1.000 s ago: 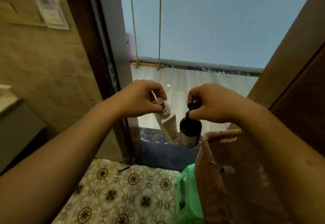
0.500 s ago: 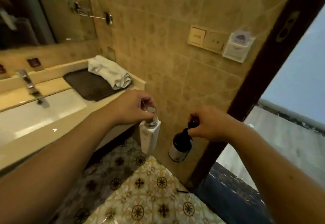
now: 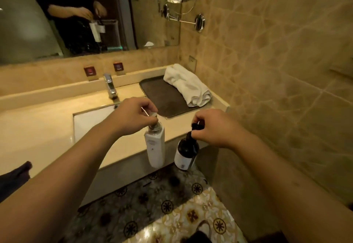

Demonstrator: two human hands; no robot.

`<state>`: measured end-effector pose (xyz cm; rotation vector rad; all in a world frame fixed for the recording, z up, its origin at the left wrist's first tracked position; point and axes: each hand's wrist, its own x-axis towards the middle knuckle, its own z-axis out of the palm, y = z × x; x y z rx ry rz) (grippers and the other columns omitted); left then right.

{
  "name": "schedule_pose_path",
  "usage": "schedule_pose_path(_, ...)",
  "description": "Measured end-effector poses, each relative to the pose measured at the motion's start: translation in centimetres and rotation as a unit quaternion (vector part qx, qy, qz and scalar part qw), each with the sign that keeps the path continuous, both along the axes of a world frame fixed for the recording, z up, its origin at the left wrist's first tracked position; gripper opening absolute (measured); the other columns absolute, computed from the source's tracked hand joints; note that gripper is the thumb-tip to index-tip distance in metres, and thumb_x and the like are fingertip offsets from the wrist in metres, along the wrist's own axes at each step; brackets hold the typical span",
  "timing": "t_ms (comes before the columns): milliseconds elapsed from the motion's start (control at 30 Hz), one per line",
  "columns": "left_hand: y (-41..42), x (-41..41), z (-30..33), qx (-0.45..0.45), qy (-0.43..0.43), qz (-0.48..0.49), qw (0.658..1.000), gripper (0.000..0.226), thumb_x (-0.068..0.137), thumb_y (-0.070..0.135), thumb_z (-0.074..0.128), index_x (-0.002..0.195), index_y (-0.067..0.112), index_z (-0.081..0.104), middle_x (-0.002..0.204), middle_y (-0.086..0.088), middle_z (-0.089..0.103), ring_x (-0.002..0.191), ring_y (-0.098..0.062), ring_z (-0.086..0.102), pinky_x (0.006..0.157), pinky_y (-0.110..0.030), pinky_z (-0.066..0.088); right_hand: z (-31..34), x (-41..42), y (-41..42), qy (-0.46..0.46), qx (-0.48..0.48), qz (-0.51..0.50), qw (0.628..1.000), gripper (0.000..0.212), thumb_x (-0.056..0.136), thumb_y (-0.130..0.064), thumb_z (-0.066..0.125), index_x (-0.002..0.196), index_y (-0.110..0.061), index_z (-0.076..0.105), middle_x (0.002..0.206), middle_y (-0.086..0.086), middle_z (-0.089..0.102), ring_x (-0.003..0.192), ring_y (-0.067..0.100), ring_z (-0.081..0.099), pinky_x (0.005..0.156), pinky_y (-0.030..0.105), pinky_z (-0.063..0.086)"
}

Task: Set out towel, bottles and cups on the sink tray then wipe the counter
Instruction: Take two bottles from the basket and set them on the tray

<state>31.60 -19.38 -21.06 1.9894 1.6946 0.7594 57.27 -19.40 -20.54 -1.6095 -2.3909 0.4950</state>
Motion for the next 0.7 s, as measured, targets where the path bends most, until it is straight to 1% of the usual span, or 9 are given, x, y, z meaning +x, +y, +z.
schedule_pose_path(100,4.0,-1.2,-0.4,-0.003,0.002,0.027,1.0,0.012,0.081,0.019,0.079,0.089,0.023,0.071,0.084,0.007,0.067,0.072,-0.01,0.062,0.059,-0.022,0.046,-0.9,-1.9,5.3,0.022,-0.006,0.021,1.0,0.016,0.076,-0.039,0.077,0.085,-0.034,0.065,0.088,-0.01,0.066,0.08,0.011,0.063,0.069,0.032,0.055)
schedule_pose_path(167,7.2,-1.7,-0.7,-0.004,0.015,0.042,0.999,0.012,0.082,0.019,0.078,0.092,0.022,0.071,0.086,0.007,0.067,0.073,-0.009,0.061,0.057,-0.018,0.043,-1.4,-2.9,9.4,0.032,-0.008,0.039,0.999,0.016,0.075,-0.04,0.076,0.086,-0.034,0.065,0.088,-0.011,0.066,0.079,0.009,0.062,0.069,0.033,0.056)
schedule_pose_path(300,14.8,-2.5,-0.6,-0.021,0.034,0.07,0.997,0.013,0.083,0.022,0.077,0.095,0.023,0.071,0.089,0.008,0.067,0.077,-0.009,0.064,0.059,-0.019,0.047,-2.1,-4.4,18.2,0.049,-0.021,0.064,0.996,0.015,0.074,-0.04,0.074,0.078,-0.037,0.06,0.082,-0.014,0.064,0.075,0.009,0.062,0.064,0.032,0.056)
schedule_pose_path(433,22.5,-3.4,-0.7,-0.027,0.038,0.096,0.994,0.013,0.083,0.024,0.078,0.092,0.027,0.069,0.089,0.008,0.068,0.077,-0.008,0.066,0.058,-0.018,0.05,-2.4,-5.5,26.3,0.052,-0.023,0.08,0.995,0.016,0.078,-0.037,0.075,0.084,-0.037,0.06,0.081,-0.014,0.063,0.074,0.008,0.062,0.066,0.027,0.057)
schedule_pose_path(500,26.2,-3.9,-0.8,-0.017,0.034,0.102,0.994,0.013,0.084,0.026,0.078,0.09,0.032,0.068,0.088,0.012,0.068,0.078,-0.006,0.066,0.06,-0.02,0.052,-2.3,-6.0,30.1,0.053,-0.022,0.085,0.995,0.016,0.082,-0.035,0.074,0.089,-0.038,0.061,0.084,-0.012,0.065,0.075,0.007,0.061,0.064,0.024,0.053)
schedule_pose_path(567,29.7,-4.3,-1.0,-0.006,0.035,0.106,0.994,0.013,0.085,0.028,0.077,0.091,0.033,0.067,0.089,0.014,0.067,0.08,-0.004,0.065,0.063,-0.02,0.052,-2.2,-6.6,33.6,0.061,-0.027,0.083,0.994,0.015,0.084,-0.033,0.073,0.09,-0.036,0.06,0.085,-0.01,0.067,0.076,0.008,0.061,0.057,0.02,0.043)
schedule_pose_path(633,33.2,-4.8,-1.3,-0.004,0.041,0.109,0.993,0.016,0.085,0.028,0.076,0.097,0.03,0.067,0.09,0.014,0.066,0.082,-0.002,0.064,0.062,-0.017,0.049,-2.3,-7.3,36.7,0.067,-0.031,0.07,0.995,0.016,0.086,-0.03,0.073,0.09,-0.035,0.059,0.086,-0.008,0.066,0.075,0.009,0.061,0.054,0.019,0.037)
schedule_pose_path(700,36.9,-5.3,-1.7,-0.008,0.049,0.11,0.993,0.018,0.086,0.026,0.075,0.103,0.025,0.068,0.092,0.01,0.066,0.084,-0.003,0.063,0.063,-0.016,0.047,-2.8,-8.2,39.7,0.07,-0.035,0.054,0.995,0.016,0.087,-0.028,0.073,0.091,-0.034,0.059,0.088,-0.005,0.066,0.077,0.012,0.059,0.054,0.019,0.035)
